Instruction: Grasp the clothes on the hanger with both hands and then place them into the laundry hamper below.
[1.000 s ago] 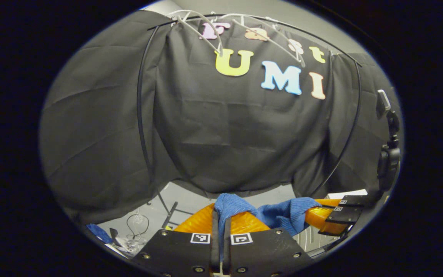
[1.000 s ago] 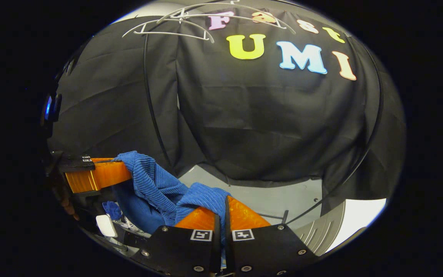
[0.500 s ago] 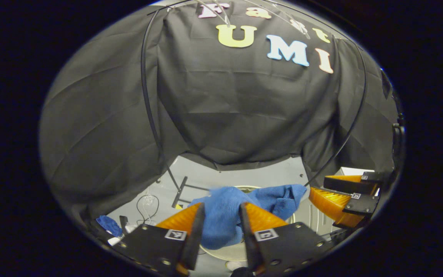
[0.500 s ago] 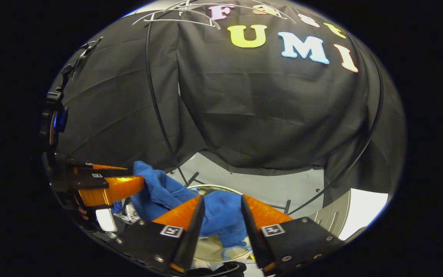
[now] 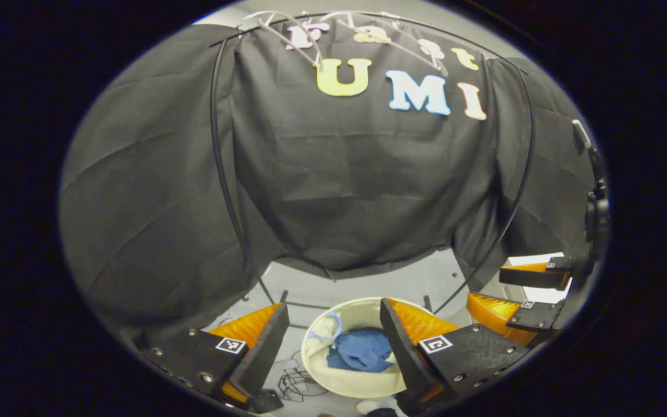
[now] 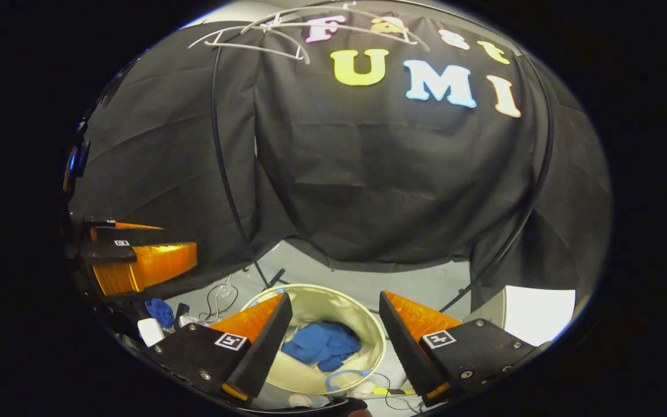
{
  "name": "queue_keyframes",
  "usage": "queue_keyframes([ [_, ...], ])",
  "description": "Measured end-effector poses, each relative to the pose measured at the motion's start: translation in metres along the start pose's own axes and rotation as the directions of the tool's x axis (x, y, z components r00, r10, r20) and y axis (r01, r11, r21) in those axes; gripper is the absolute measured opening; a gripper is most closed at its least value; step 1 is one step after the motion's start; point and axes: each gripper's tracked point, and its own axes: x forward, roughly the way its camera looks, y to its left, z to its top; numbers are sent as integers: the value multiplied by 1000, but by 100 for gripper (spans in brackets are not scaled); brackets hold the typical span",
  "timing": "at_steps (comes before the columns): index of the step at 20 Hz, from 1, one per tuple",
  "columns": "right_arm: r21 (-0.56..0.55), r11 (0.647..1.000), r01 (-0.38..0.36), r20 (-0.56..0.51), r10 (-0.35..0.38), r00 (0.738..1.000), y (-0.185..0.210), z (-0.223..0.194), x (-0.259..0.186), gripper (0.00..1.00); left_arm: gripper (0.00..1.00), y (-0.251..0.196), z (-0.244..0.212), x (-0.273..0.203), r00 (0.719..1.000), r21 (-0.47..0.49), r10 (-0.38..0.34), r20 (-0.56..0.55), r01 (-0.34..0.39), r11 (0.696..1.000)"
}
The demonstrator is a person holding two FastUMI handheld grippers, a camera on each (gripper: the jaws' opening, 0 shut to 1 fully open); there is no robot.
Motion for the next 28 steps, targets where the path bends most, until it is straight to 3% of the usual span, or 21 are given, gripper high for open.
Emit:
queue_keyframes([
  [6,37,996,78,197,-84,977,-41,75,-58,94,91,-28,104,-48,975,40,-52,216,45,998],
  [12,101,983,153,350,-179,920,-96,122,-133,92,91,-74,178,-114,929,29,-79,360,73,997],
  [19,158,959,237,474,-284,833,-151,142,-231,92,91,-92,207,-196,883,15,-68,465,68,998],
  [23,216,945,247,508,-325,798,-168,144,-275,92,91,-94,223,-238,859,25,-51,509,44,999],
  [28,203,938,283,542,-348,765,-179,140,-307,93,90,-104,227,-266,828,10,-25,561,23,1000],
])
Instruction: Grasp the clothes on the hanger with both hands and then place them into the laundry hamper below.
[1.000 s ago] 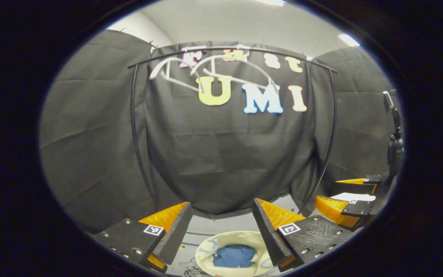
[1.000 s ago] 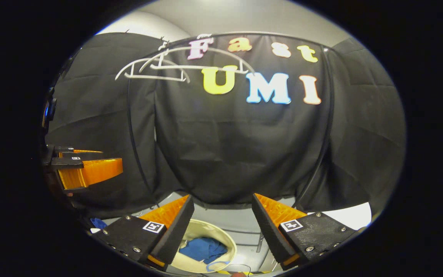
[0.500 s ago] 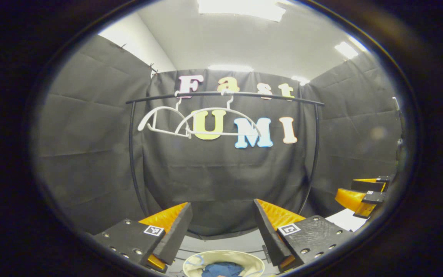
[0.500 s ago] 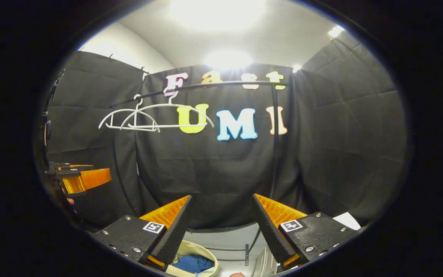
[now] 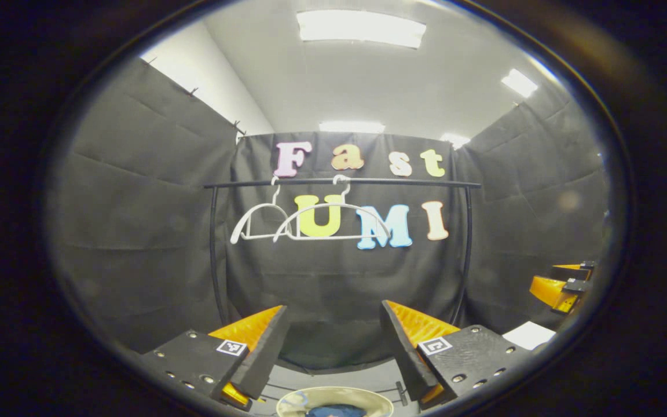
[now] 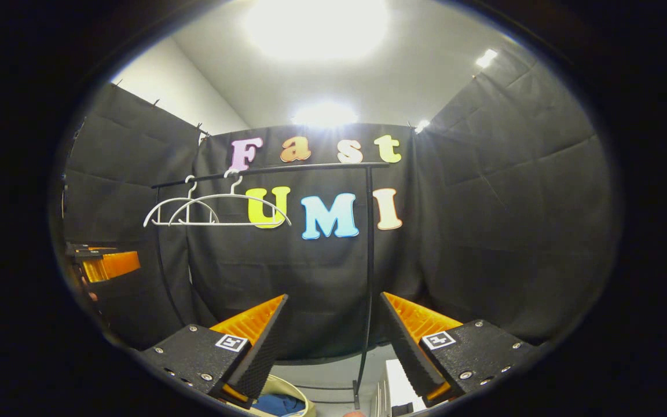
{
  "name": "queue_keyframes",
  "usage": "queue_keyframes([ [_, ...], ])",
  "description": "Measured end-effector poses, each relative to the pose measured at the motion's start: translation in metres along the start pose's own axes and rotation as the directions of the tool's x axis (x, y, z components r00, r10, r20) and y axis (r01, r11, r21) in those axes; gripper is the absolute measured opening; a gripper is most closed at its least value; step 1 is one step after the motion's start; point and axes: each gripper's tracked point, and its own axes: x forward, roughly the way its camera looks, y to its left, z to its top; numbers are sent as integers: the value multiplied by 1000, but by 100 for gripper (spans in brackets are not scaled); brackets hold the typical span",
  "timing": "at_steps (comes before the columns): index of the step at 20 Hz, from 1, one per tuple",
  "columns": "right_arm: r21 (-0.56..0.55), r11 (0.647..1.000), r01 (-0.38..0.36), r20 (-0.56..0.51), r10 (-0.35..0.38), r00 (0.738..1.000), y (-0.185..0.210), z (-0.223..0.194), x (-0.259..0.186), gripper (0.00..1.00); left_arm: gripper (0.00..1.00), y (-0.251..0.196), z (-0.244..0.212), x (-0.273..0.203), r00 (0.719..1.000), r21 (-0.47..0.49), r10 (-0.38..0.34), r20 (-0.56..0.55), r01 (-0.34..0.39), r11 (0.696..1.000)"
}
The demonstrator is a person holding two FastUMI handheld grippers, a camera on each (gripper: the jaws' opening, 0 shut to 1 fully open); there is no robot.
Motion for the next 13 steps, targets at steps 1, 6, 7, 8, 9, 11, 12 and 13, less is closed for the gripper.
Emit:
queue_keyframes([
  [1,2,1000,0,6,0,1000,0,3,-4,93,90,1,3,-2,1000,1,3,6,-3,1000],
  [6,-16,1000,5,34,-4,999,2,11,2,93,90,3,8,-9,1000,13,18,23,-18,1000],
  [7,-19,1000,10,41,-9,999,2,13,2,93,90,3,9,-11,999,16,18,26,-18,1000],
  [8,-20,1000,14,48,-13,999,1,14,2,93,90,2,10,-11,999,21,15,29,-16,1000],
  [9,-20,1000,17,56,-16,998,1,16,2,93,90,2,11,-13,999,29,14,33,-15,999],
  [11,-23,999,23,67,-21,998,1,20,2,93,90,1,14,-14,999,38,10,44,-12,999],
  [12,-27,999,25,69,-23,997,1,20,1,92,90,0,16,-15,999,38,4,47,-6,999],
  [13,-28,999,27,74,-25,997,1,22,0,92,90,-2,15,-19,999,38,2,50,-3,999],
])
